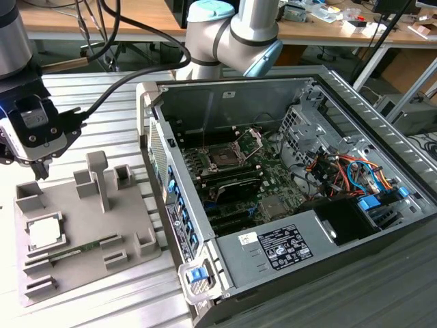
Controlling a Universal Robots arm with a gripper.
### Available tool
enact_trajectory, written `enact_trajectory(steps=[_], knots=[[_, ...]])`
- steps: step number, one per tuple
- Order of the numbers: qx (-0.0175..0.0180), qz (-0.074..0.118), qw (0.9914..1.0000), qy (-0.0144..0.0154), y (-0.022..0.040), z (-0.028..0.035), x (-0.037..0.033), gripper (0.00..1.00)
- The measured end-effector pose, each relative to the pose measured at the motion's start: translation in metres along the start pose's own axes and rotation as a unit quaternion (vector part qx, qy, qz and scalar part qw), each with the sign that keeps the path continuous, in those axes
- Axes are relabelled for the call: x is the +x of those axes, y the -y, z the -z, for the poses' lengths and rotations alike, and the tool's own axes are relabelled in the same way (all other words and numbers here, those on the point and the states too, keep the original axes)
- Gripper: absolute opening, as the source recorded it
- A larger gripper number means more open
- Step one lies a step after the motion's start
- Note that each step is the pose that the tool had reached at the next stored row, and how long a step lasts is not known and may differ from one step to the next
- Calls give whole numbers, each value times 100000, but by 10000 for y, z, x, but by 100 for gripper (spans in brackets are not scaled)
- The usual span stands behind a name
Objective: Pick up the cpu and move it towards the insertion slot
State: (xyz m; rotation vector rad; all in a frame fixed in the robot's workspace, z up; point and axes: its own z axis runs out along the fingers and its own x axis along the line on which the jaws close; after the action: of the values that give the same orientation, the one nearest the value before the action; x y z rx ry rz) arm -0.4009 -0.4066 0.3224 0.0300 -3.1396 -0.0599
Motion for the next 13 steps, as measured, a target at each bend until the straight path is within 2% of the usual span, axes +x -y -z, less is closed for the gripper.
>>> enact_trajectory(steps=[13], knots=[[-2,0,100000,4,11,-36,33,11]])
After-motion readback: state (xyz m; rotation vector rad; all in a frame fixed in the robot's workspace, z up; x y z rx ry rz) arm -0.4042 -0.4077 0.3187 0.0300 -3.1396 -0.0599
